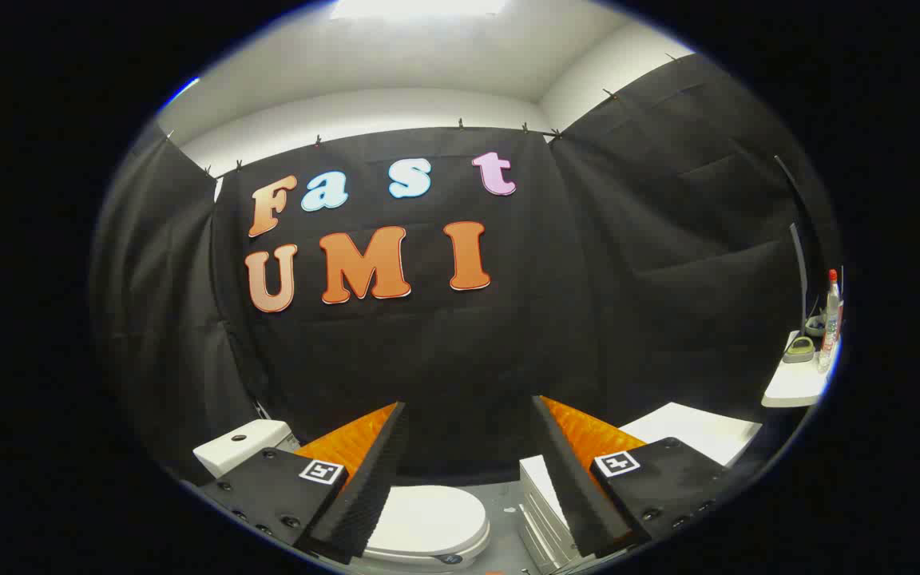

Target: Open the toilet lid.

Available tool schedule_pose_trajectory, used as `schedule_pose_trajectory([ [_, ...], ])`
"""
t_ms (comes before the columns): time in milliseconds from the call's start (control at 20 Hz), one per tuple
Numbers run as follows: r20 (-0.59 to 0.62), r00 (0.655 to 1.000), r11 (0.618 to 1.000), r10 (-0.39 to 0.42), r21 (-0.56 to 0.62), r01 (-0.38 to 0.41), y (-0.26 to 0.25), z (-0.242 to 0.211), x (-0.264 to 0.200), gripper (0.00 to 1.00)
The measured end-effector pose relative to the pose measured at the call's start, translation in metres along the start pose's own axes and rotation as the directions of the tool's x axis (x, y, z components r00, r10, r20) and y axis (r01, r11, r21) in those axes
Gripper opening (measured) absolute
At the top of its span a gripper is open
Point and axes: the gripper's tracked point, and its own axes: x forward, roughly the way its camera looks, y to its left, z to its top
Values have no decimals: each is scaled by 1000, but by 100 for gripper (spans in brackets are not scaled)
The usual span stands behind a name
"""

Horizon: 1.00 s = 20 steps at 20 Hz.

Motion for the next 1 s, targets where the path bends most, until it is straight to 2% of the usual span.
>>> schedule_pose_trajectory([
  [1000, -23, 1000, 1000, 2, -2, -2, 2, -13, 8, 98],
])
